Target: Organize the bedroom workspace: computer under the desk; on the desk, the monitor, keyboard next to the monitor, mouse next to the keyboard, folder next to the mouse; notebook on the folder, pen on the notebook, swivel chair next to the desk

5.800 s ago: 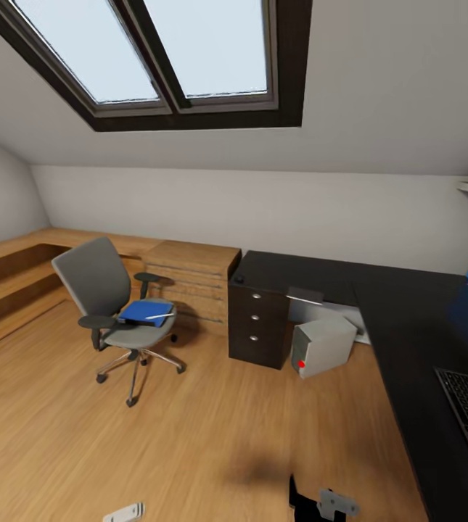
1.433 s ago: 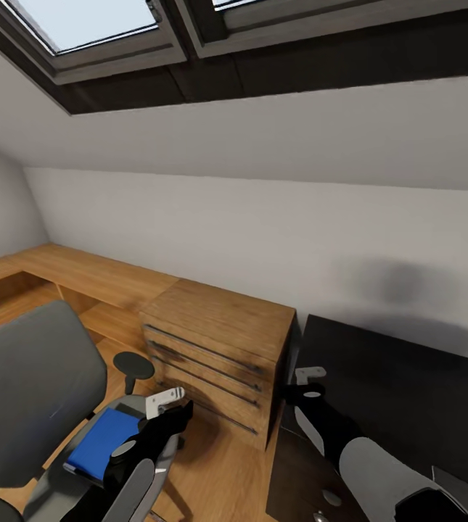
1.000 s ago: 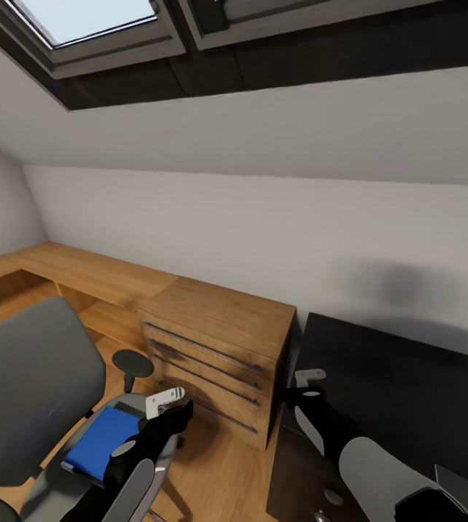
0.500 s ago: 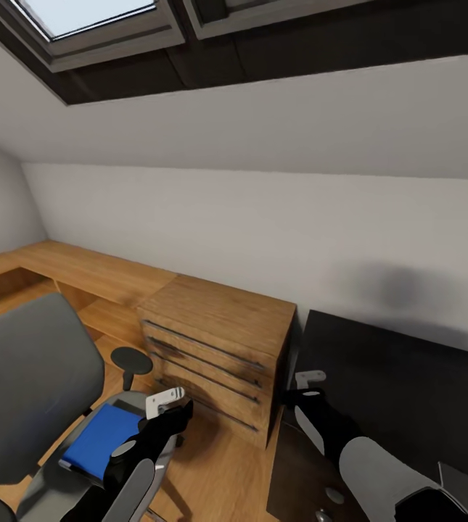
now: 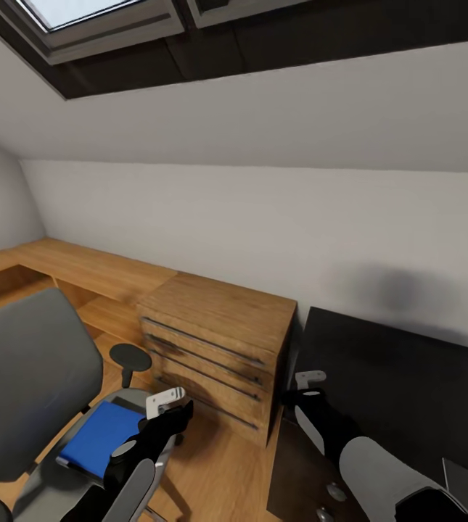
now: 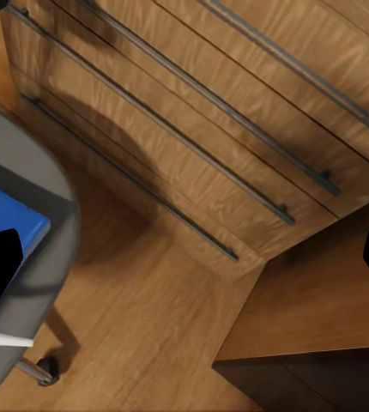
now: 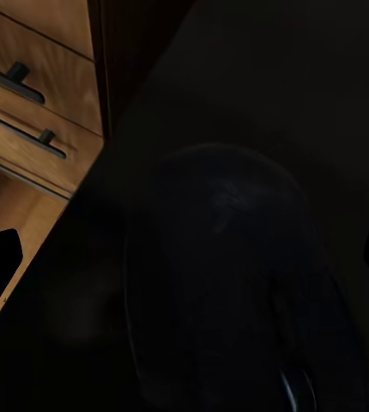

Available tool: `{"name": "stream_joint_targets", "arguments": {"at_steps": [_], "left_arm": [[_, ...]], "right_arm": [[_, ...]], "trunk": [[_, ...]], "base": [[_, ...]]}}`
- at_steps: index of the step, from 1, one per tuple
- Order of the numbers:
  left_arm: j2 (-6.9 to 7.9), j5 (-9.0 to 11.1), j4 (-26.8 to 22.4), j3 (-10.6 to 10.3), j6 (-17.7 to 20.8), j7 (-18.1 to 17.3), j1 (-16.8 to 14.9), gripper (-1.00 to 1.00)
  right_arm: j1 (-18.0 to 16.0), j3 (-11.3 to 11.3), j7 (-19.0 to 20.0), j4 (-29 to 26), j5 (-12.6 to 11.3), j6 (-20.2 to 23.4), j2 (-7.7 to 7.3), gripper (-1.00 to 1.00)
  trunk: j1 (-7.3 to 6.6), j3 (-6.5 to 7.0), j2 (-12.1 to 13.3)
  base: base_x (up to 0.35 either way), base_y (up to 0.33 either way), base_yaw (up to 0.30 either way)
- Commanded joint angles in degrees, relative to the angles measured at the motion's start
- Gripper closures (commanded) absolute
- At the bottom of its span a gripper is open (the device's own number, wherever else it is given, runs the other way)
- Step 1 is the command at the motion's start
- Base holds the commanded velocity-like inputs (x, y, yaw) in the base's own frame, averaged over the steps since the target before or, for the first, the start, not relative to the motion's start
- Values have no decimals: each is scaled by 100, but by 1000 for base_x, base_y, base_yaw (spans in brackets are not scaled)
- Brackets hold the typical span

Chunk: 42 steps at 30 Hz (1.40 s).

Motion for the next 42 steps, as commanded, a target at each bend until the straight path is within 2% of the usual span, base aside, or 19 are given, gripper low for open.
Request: {"name": "stream_joint_targets", "arguments": {"at_steps": [1,11,23,24,42], "left_arm": [[5,45,-9,-14,7,49,-6,-100],[9,73,-1,-12,7,46,-6,-100],[10,76,0,-18,24,42,-6,-100],[10,76,0,-18,24,42,-6,-100],[-6,84,17,-27,86,42,-6,-100]], "right_arm": [[-6,49,-46,-10,-56,29,-8,-100],[-13,49,-47,-18,-63,30,-138,-100],[-13,49,-52,-11,-65,37,-148,-100],[-13,49,-52,-10,-65,37,-147,100],[-13,50,-54,-19,-65,31,-132,100]], "trunk": [[23,-25,-46],[23,-25,-46],[23,-25,-46],[23,-25,-46],[23,-25,-46]], "base": [[0,0,0],[0,0,0],[0,0,0],[0,0,0],[0,0,0]]}}
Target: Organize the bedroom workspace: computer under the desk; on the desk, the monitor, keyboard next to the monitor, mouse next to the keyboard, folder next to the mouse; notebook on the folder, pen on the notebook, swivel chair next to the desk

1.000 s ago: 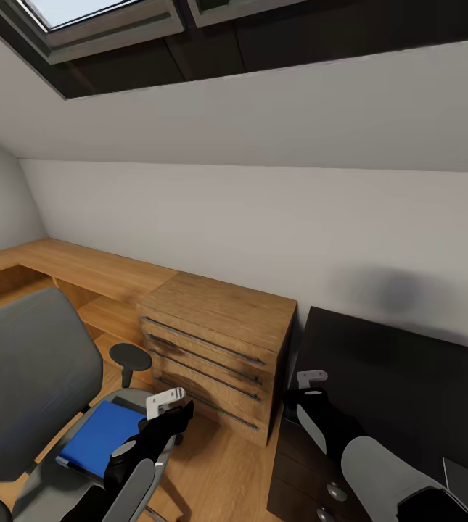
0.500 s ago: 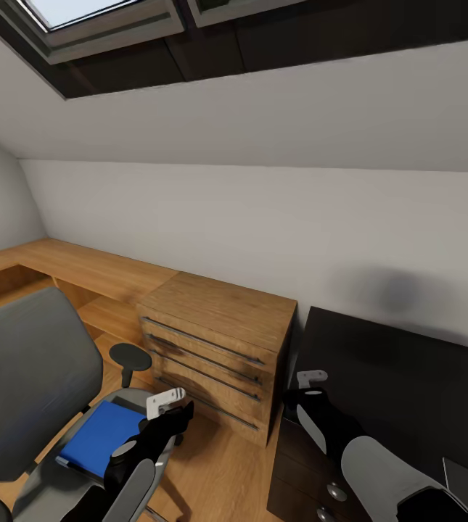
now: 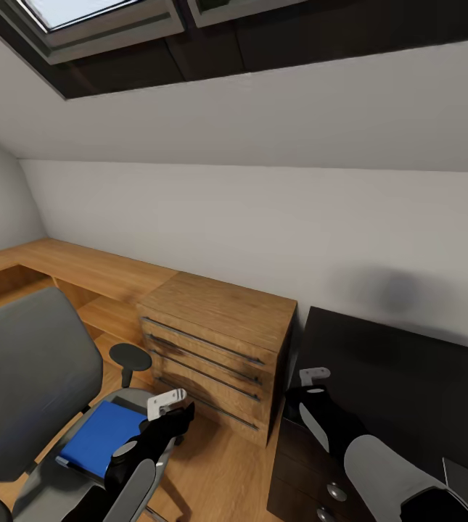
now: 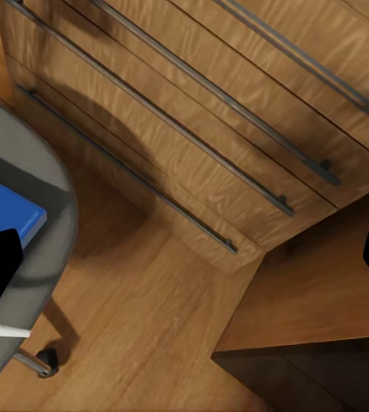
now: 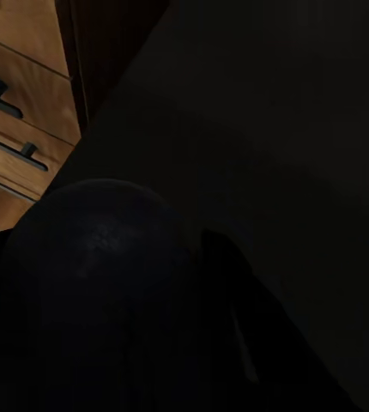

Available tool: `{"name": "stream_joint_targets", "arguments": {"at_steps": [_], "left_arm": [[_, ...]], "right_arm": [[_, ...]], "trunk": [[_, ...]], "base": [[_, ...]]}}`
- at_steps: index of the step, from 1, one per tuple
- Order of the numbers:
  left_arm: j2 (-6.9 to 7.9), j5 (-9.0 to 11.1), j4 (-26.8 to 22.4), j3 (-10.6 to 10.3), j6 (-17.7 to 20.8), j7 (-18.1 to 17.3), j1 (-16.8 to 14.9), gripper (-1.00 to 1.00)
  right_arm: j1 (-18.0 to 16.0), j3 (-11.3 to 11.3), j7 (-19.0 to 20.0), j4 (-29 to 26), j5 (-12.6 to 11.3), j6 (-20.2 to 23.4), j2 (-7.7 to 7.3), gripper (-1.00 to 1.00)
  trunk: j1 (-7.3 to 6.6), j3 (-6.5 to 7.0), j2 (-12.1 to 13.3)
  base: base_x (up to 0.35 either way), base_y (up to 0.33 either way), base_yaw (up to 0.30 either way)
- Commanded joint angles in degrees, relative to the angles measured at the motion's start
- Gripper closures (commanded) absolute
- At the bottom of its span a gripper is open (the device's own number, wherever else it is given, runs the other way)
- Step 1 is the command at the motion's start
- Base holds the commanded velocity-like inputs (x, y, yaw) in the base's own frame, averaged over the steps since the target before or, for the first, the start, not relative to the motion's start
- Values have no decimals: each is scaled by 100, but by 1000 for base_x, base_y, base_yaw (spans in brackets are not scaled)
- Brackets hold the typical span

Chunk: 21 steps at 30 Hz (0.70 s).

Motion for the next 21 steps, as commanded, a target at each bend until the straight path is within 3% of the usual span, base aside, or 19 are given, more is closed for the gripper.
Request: {"name": "stream_joint_targets", "arguments": {"at_steps": [1,17,21], "left_arm": [[6,46,-9,-15,7,52,-6,-100],[24,45,-1,-9,-1,52,-6,-100],[24,45,-1,-8,-1,52,-6,-100]], "right_arm": [[-1,45,-51,95,-100,29,-6,100],[-1,53,-61,73,-98,28,-11,100],[-1,50,-68,49,-92,28,-14,100]], "trunk": [[1,-8,-3],[1,-8,-3],[-87,64,157]], "base": [[0,0,0],[0,0,0],[0,0,0]]}}
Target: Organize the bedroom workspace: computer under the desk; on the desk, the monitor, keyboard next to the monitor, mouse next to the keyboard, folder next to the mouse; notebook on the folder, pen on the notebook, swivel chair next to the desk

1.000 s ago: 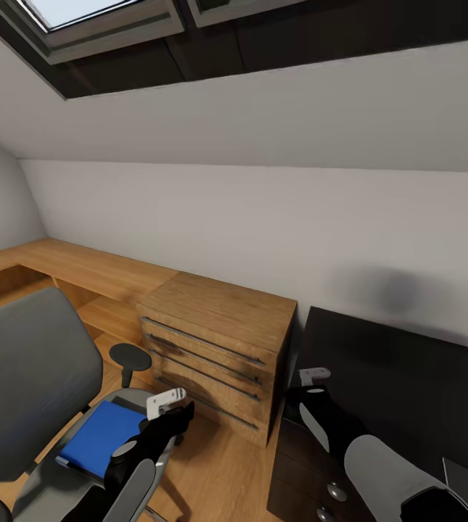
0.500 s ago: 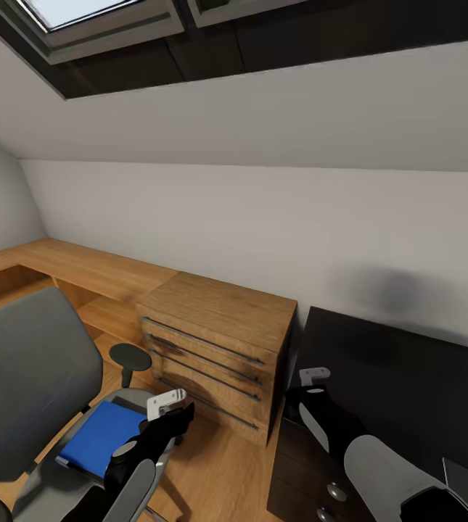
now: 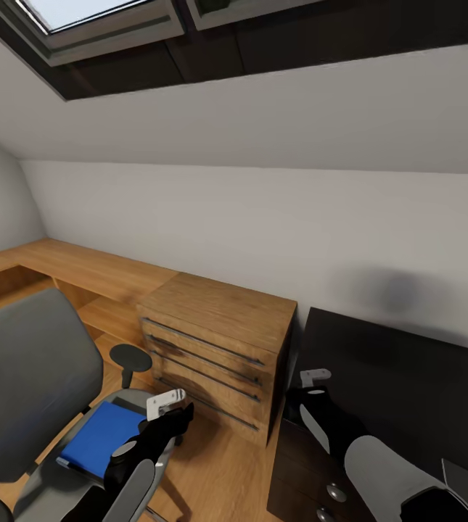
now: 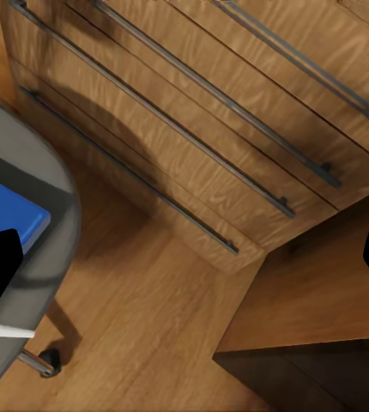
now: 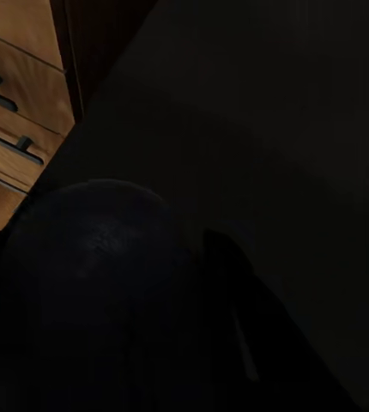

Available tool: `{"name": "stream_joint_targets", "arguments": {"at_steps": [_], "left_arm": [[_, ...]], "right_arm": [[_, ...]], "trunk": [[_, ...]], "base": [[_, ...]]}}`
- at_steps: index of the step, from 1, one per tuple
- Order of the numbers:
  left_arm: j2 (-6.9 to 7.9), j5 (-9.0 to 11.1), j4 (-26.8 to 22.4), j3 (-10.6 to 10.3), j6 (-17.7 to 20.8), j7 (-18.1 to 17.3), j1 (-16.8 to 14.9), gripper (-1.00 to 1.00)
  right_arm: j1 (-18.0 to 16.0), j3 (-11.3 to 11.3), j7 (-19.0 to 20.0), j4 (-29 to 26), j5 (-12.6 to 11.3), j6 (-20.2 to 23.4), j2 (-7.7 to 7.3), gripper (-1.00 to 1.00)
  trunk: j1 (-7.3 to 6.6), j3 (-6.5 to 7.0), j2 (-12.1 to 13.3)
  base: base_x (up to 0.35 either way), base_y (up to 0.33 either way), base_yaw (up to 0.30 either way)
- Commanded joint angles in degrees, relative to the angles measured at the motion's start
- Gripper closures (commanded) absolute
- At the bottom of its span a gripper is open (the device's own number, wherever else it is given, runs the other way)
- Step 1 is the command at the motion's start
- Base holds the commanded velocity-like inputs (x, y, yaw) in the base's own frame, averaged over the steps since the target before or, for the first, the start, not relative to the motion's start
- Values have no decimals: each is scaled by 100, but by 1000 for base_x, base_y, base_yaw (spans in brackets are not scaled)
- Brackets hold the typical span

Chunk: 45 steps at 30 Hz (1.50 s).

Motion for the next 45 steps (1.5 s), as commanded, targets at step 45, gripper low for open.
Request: {"name": "stream_joint_targets", "arguments": {"at_steps": [45], "left_arm": [[22,-26,251,-388,-5,51,-4,-100]], "right_arm": [[1050,-62,-1496,-3825,-2267,890,-826,100]], "trunk": [[-593,495,1080]], "base": [[-99,-46,-40]]}}
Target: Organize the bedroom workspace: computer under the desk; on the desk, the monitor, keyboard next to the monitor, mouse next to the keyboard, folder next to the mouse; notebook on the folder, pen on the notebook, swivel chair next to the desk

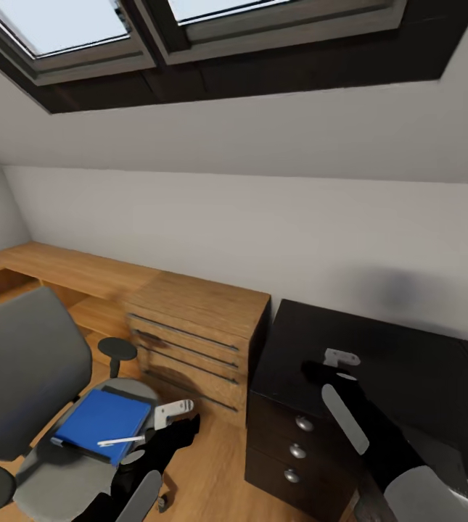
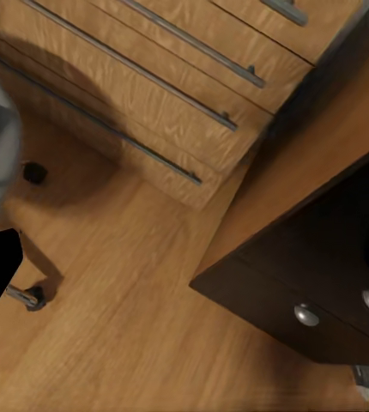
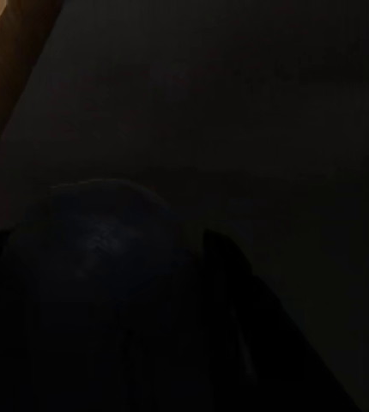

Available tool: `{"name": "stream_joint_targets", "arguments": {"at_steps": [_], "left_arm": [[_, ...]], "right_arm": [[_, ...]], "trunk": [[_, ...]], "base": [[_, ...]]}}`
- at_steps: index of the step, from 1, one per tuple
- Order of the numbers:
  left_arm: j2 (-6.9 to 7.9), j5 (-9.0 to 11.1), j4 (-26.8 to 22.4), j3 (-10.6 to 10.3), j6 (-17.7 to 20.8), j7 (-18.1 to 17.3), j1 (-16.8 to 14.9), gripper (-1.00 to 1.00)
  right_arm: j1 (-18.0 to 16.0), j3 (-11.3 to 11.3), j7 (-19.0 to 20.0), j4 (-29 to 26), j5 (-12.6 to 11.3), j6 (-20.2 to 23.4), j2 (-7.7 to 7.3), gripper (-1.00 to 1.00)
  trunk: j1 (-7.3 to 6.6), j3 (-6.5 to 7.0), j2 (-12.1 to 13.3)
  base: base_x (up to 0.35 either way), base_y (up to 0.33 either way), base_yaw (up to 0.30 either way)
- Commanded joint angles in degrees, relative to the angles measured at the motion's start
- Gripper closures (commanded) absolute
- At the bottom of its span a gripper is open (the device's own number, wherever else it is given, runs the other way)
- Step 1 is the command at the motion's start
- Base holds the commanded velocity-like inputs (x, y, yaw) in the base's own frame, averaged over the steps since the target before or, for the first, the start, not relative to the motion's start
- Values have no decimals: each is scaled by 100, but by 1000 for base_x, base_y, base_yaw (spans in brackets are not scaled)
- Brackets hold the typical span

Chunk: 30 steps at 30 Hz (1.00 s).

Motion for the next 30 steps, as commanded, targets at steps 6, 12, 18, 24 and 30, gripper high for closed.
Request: {"name": "stream_joint_targets", "arguments": {"at_steps": [6,12,18,24,30], "left_arm": [[16,37,-249,-39,-6,57,114,-100],[144,-41,-652,-44,-7,53,328,-100],[405,-43,-1110,-72,8,52,470,-100],[452,-40,-1180,-144,11,52,508,-100],[456,-28,-1177,-149,11,52,511,-100]], "right_arm": [[-7,-197,-69,2,-70,-10,-15,100],[-7,-612,-47,137,-66,-18,-91,100],[-7,-917,3,276,-67,-19,-296,100],[-7,-1098,23,357,-66,-19,-382,100],[-7,-1233,24,452,-65,-19,-435,100]], "trunk": [[1,14,-5],[1,33,-5],[1,36,-5],[1,36,-5],[1,36,-5]], "base": [[0,-19,-237],[0,-1,-248],[0,-10,-261],[0,-231,-267],[0,-257,-268]]}}
